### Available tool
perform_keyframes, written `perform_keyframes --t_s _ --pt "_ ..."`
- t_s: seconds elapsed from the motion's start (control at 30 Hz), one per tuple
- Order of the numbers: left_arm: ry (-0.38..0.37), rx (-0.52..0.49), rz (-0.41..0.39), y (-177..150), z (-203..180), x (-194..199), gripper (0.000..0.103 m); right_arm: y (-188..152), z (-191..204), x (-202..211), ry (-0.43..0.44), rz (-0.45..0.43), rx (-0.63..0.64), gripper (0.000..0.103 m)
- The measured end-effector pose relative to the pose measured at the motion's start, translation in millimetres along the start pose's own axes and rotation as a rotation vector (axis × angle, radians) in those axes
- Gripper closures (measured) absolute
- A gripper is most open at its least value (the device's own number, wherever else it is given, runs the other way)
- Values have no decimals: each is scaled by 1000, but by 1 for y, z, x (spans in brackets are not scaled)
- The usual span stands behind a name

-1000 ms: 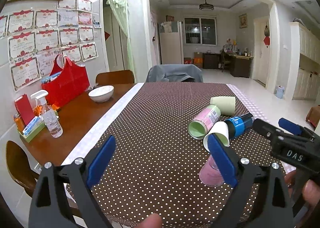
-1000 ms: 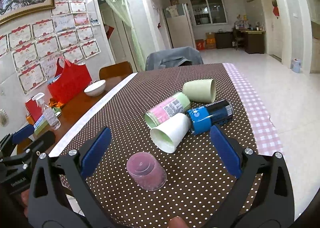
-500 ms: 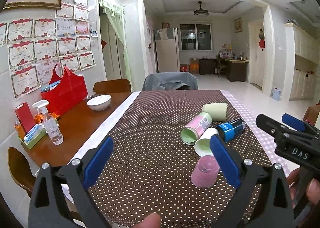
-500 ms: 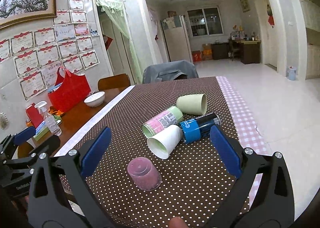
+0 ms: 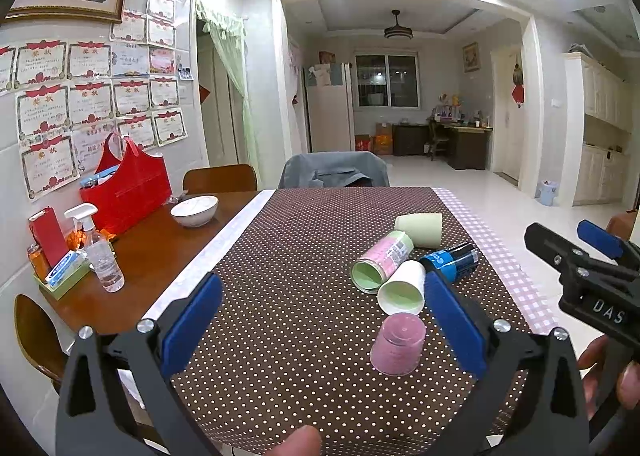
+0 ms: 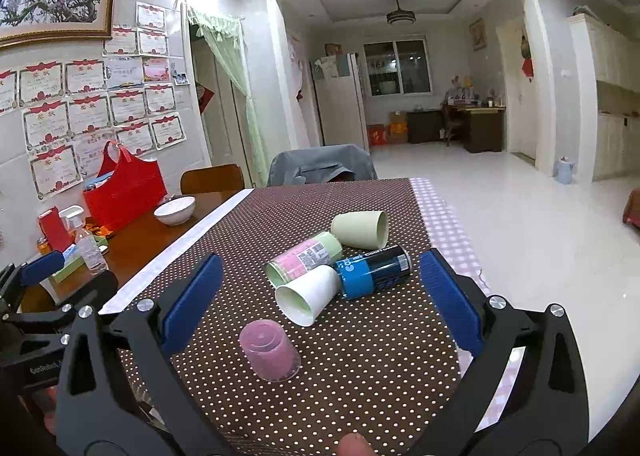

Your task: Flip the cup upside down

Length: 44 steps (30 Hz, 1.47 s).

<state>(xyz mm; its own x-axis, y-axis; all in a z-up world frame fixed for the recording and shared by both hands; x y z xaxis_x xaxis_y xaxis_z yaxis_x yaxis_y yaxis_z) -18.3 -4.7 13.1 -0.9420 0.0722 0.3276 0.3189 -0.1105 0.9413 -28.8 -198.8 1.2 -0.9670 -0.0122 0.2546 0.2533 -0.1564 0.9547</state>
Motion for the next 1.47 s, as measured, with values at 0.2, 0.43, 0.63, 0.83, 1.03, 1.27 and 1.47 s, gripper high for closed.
perform_keyframes --t_s 0.2,0.43,0.63,0.83,1.03,1.27,1.47 --pt "0 11 2 0 -2 1 4 -1 2 3 -17 -7 17 6" --pt "-14 5 9 -1 -8 2 4 -3 2 3 -26 -9 17 6" --pt "-12 1 -12 -2 -10 6 4 -4 4 4 -29 -11 23 6" --pt "-3 4 -26 0 -6 8 4 -5 7 4 -25 -10 30 6" --pt "-8 2 -49 2 -7 12 4 -5 9 5 -24 -13 33 6" --pt "6 8 -62 3 -4 15 4 -5 10 4 -16 -9 32 6" --pt "37 3 -54 6 -3 13 4 -5 11 4 -9 -11 29 6"
Point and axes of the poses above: each gripper's, at about its wrist camera, not at the fingertips, and x roughly against the way its jaws point, z to its left, y to its top, the point moved 1 cm from there along -x, roughly the way its jaws point, and after that the axes turned 3 degrees about -z, right-handed, at the moved point
